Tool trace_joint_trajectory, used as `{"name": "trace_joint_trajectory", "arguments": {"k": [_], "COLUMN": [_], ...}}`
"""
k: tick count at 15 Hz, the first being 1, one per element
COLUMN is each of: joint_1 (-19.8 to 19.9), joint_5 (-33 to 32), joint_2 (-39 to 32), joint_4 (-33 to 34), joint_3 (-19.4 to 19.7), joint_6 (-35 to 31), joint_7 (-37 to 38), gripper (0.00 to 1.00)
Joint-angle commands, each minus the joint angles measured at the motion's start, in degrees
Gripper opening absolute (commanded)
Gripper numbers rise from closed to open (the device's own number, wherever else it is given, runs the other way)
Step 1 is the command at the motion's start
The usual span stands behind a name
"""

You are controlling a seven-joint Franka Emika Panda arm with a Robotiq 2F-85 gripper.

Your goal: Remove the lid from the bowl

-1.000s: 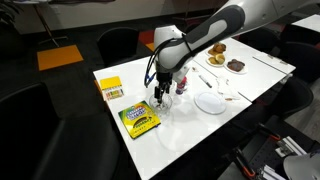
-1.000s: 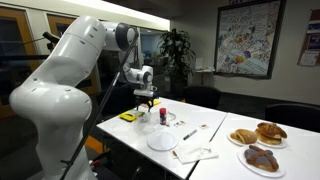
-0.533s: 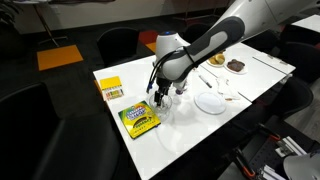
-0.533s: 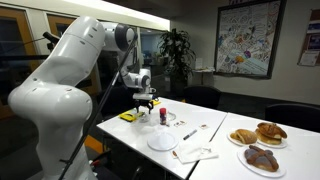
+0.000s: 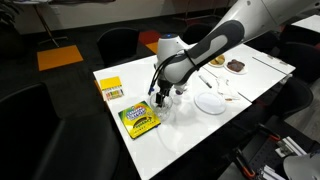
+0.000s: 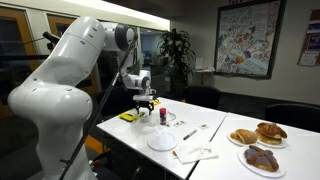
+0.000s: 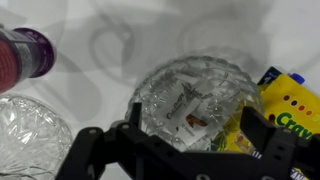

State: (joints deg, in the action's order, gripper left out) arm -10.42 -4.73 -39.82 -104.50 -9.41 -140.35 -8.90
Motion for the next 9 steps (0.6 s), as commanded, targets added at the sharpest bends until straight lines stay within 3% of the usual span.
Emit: {"name": "trace_joint_trajectory", "arguments": {"k": [1,3,4,5,9], "joint_1": [-0.74,-0.77,-0.82,-0.87,-1.05], "joint_5": [-1.3,-1.35,-1.41,-1.52,-2.0], "joint_2": [-0.65,-1.01,-1.2,-1.4,-1.69], "joint_4": [-0.59,-0.42,-0.31,-0.22,-0.16], "joint_3": [1.13,1.23,1.32,1.4,1.72], "joint_6": [-1.47,-1.39,-1.33,-1.3,-1.25], "joint_7": [0.83,0.85,0.91,0.94,1.1], "gripper": [0.99,0.97,0.87,0.71,0.42]}}
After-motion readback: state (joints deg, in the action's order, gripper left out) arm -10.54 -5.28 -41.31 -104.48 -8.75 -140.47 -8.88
